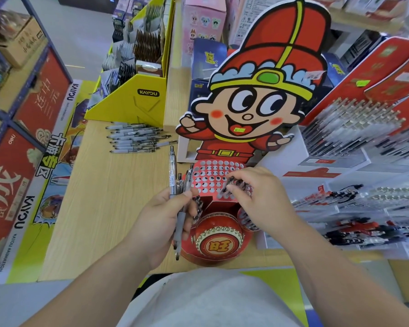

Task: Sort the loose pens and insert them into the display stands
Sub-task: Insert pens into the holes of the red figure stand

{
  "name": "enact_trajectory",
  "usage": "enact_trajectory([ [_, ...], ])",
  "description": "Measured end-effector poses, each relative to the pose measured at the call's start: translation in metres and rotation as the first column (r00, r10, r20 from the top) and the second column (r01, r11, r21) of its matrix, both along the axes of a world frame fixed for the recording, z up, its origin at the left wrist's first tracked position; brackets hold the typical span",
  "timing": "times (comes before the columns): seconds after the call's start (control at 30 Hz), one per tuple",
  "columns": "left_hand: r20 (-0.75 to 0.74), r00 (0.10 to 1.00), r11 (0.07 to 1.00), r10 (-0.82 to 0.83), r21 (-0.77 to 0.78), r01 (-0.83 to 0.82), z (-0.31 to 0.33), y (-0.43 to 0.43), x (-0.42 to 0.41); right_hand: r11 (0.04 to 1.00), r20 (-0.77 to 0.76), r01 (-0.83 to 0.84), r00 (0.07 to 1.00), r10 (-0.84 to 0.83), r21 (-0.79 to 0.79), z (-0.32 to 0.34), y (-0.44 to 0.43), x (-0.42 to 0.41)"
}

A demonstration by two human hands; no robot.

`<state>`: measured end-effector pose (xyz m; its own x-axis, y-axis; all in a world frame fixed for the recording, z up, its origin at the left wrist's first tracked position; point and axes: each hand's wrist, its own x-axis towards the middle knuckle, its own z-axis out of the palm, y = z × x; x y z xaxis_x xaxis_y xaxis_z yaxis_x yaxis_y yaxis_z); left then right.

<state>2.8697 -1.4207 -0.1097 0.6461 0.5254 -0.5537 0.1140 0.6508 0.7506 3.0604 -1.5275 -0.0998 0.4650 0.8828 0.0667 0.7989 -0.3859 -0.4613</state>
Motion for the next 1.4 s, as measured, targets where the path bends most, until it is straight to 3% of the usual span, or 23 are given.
enact_trajectory([
  [0.53,0.011,0.999,0.999,-0.036,0.01,0.036,0.001,-0.003,0.005,0.995,-0.043,-0.043,0.998,0.039,-0.094,0.013,0.0,0.01],
  [0.83,0.005,0.998,0.998,-0.06,0.025,0.06,0.0,-0.002,0.008,0.997,-0.056,-0.027,0.998,0.023,-0.069,0.009,0.005,0.006],
  [1.0,0.073,0.989,0.989,-0.126,0.085,0.12,0.012,-0.002,0.013,0.995,-0.074,-0.01,0.997,0.002,-0.102,0.011,0.003,0.007],
  [1.07,0.085,0.981,0.978,-0.172,0.133,0.16,0.021,-0.002,0.016,0.999,-0.123,0.033,0.992,-0.035,-0.024,0.018,0.002,0.005],
  [1.17,0.076,0.964,0.946,-0.253,0.23,0.23,0.034,0.0,0.023,0.97,-0.338,0.188,0.932,-0.127,0.153,0.04,0.002,-0.002],
  [1.27,0.031,0.946,0.899,-0.321,0.323,0.295,0.046,-0.001,0.033,0.942,-0.647,0.273,0.758,-0.085,0.195,0.063,0.002,-0.01],
  [1.4,-0.031,0.932,0.844,-0.362,0.415,0.341,0.059,-0.004,0.047,0.907,-0.825,0.375,0.561,-0.059,0.19,0.072,-0.004,-0.007],
])
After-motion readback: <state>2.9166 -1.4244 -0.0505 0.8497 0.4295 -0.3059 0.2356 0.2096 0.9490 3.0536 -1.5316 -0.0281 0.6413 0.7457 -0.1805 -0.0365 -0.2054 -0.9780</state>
